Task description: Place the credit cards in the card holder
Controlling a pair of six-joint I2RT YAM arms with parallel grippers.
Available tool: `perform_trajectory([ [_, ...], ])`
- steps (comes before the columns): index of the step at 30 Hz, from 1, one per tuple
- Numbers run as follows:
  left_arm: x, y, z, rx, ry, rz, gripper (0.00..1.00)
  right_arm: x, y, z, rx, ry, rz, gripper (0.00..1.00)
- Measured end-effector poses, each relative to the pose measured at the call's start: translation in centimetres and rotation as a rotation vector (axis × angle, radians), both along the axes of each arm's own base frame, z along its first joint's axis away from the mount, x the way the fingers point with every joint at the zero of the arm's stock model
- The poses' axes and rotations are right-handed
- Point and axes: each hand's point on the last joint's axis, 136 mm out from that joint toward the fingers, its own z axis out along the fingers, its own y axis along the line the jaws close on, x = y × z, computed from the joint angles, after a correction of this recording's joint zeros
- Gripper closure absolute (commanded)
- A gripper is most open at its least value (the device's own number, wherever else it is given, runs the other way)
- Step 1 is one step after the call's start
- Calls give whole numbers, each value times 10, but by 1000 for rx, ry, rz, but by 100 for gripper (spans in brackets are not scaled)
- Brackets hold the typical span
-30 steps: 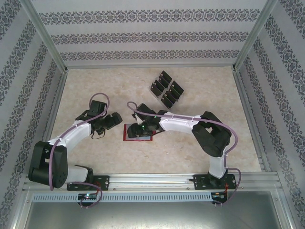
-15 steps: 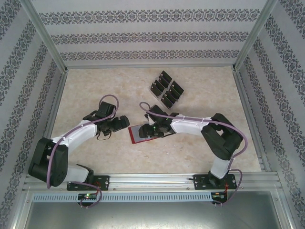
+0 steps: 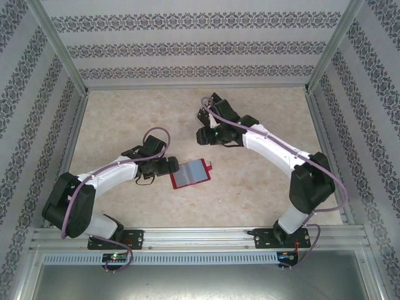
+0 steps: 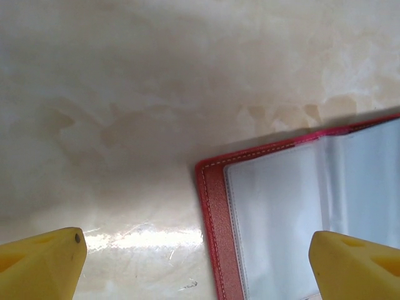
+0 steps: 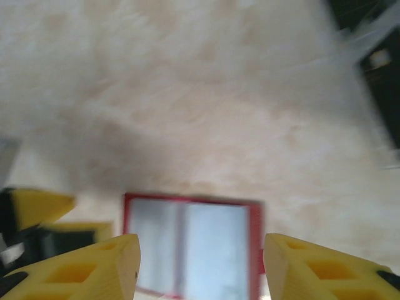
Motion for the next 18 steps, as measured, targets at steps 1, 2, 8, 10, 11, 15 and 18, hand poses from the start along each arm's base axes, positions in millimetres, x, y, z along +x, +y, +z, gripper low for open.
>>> perform_trajectory([
  [1, -2, 0, -2, 5, 3, -2, 7, 7, -6, -6, -50, -3, -5, 55],
  [2, -4, 2, -4, 13, 7, 2, 7, 13, -13, -13, -107, -2, -6, 58],
  [8, -13, 10, -16, 39, 34, 15, 7, 45, -44, -46, -370, 15, 9, 64],
  [10, -13, 11, -16, 42, 31, 17, 7, 54, -50, -53, -424, 18, 15, 65],
  [11, -12, 11, -16, 44, 30, 18, 7, 59, -54, -55, -445, 20, 14, 65],
  [15, -12, 12, -16, 47, 29, 20, 7, 70, -65, -64, -504, 32, 17, 66],
  [18, -12, 12, -16, 48, 29, 20, 7, 74, -70, -70, -526, 43, 17, 66],
])
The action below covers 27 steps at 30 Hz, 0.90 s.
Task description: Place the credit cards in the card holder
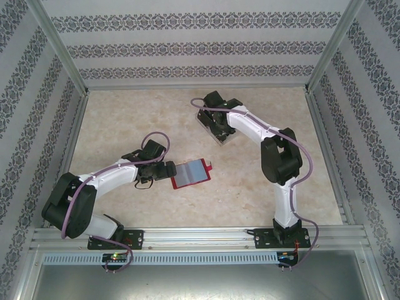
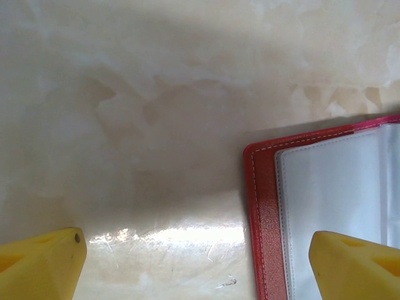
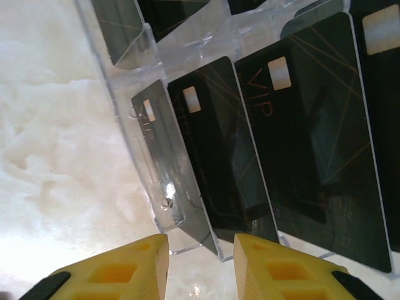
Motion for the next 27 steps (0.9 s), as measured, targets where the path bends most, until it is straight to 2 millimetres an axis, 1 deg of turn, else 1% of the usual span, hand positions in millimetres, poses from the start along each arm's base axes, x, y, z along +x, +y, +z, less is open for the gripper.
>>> perform_trajectory([
  [8, 0, 0, 0, 0, 0, 0, 7, 9, 4, -11, -4, 18, 8, 67],
  [13, 0, 0, 0, 0, 0, 0, 7, 10, 5, -22, -11, 39, 8, 68],
  [16, 0, 0, 0, 0, 0, 0, 7, 9, 5, -24, -15, 46, 8, 71],
  [21, 0, 0, 0, 0, 0, 0, 7, 8, 6, -24, -7, 50, 10, 79],
  [27, 0, 0, 0, 0, 0, 1, 7, 7, 9, -25, 10, 60, 16, 84],
])
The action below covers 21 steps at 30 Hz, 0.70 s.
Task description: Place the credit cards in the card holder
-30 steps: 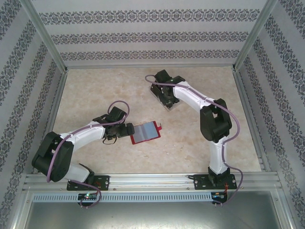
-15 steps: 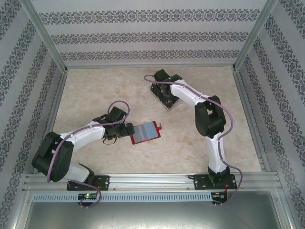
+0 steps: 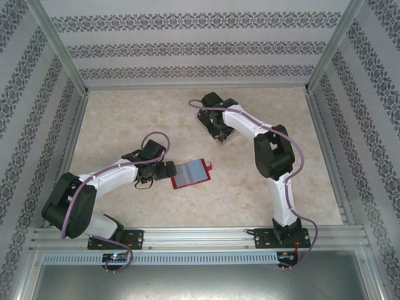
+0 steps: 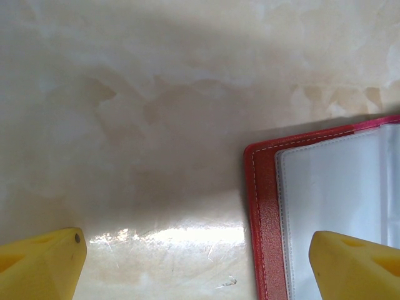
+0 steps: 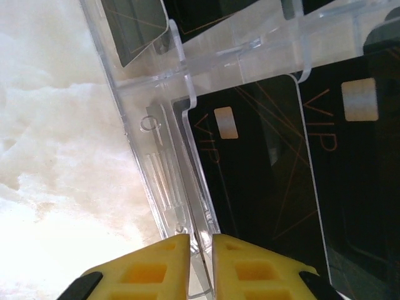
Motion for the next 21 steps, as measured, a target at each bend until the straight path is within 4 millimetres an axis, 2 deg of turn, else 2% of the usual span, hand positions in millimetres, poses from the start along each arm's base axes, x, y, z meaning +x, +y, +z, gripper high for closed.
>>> perform_trajectory([
  [7, 0, 0, 0, 0, 0, 0, 7, -1, 2, -1, 12, 7, 4, 86],
  [12, 0, 0, 0, 0, 0, 0, 7, 0, 5, 2, 25, 7, 10, 100],
  [21, 1, 0, 1, 0, -2, 1, 7, 1, 8, 13, 45, -3, 14, 100],
])
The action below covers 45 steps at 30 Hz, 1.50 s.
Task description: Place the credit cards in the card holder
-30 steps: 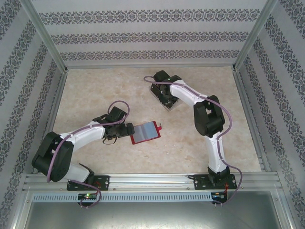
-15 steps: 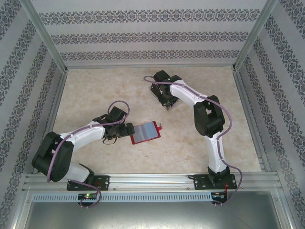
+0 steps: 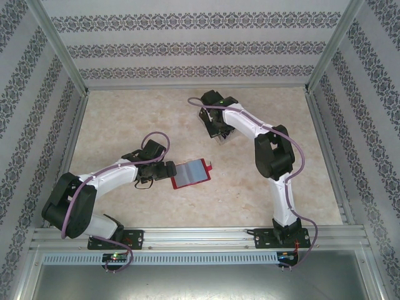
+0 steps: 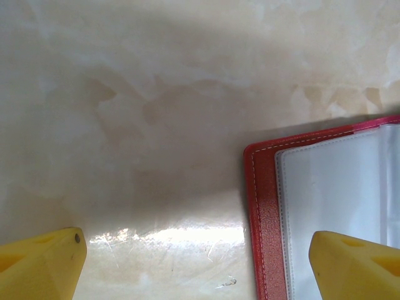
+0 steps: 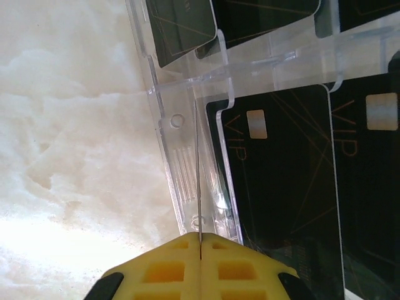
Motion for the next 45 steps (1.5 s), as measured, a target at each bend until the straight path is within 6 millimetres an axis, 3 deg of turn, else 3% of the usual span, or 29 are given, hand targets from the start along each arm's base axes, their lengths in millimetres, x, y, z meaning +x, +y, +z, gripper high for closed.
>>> perform_trajectory([
  [3, 1, 0, 1, 0, -5, 1, 7, 0, 2, 18, 25, -29, 2, 100],
  [8, 6, -2, 7, -2, -17, 2, 7, -8, 6, 74, 118, -123, 3, 100],
  [11, 9, -3, 11, -2, -24, -5, 7, -22, 10, 106, 209, -179, -1, 100],
  [14, 8, -3, 13, 9, -22, -24, 7, -42, 17, 121, 322, -199, -9, 100],
  [17, 9, -3, 18, 25, -21, -51, 7, -70, 25, 114, 446, -162, -24, 100],
  [23, 7, -12, 22, 65, -23, -123, 7, -124, 43, 59, 647, -6, -79, 100],
  [29, -4, -27, 3, 111, 26, -195, 8, -165, 62, 20, 744, 87, -71, 100],
  [36, -11, -32, -8, 148, 49, -225, 7, -170, 81, 22, 853, 72, -32, 100],
  [45, -13, -15, -13, 227, 54, -201, 7, -165, 96, 11, 906, 96, -1, 100],
])
